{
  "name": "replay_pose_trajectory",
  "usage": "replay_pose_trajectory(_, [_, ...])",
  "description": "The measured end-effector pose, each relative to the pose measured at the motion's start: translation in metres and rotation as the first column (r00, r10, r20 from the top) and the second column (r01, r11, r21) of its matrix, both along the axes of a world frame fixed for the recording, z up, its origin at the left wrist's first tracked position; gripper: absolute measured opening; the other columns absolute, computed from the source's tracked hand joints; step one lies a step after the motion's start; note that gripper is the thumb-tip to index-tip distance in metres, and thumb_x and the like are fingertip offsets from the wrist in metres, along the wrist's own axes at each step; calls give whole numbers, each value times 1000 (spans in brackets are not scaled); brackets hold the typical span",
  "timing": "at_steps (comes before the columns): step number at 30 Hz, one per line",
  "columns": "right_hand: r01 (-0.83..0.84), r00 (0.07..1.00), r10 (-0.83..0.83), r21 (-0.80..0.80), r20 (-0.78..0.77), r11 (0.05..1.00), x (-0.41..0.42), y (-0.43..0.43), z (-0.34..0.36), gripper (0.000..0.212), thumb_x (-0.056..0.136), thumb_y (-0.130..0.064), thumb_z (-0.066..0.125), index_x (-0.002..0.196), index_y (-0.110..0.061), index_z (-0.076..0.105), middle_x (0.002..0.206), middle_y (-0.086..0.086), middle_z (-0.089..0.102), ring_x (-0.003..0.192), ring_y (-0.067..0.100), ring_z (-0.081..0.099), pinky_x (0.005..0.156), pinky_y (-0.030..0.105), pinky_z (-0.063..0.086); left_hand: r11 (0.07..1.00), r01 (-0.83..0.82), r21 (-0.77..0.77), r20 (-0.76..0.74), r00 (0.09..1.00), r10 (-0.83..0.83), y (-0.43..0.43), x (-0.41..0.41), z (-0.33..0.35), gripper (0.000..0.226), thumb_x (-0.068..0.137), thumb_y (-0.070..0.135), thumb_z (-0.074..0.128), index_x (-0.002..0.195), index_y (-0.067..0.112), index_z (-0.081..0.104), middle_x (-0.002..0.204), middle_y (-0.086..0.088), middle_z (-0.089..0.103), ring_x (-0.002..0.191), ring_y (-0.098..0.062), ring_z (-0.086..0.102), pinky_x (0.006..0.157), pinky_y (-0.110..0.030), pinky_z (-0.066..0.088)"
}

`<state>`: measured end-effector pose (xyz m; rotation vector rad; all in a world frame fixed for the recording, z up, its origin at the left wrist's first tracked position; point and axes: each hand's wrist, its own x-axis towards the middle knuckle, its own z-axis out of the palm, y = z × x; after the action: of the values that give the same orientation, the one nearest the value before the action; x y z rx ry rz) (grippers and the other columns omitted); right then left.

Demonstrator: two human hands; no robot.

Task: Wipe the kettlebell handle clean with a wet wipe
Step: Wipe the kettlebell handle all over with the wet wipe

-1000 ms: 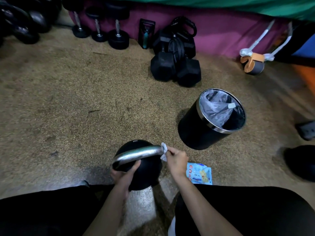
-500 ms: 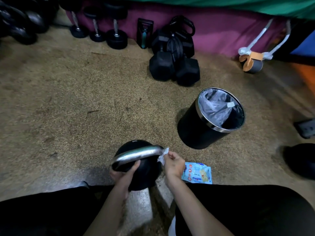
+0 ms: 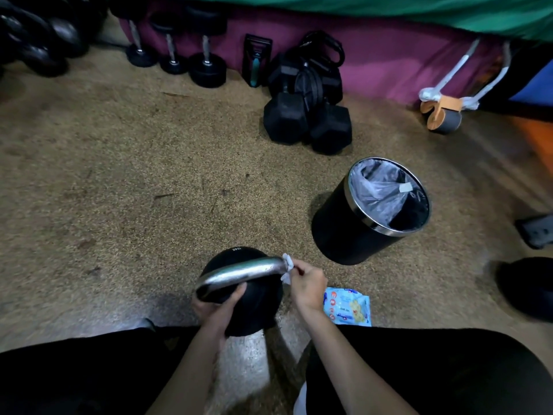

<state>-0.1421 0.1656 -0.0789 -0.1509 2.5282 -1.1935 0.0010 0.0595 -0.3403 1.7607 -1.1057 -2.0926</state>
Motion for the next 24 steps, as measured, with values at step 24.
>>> replay_pose_trajectory(24, [-671,704,707,391,70,629,-57,-26,33,33,80,2,51,96,-14,75,88,12,74,84,21,67,71,16,43,998,-62,-21,89,994,63,3,-3,-15,130,27,77,103,143,50,52,141,11,68,125,-18,70,113,-49,55])
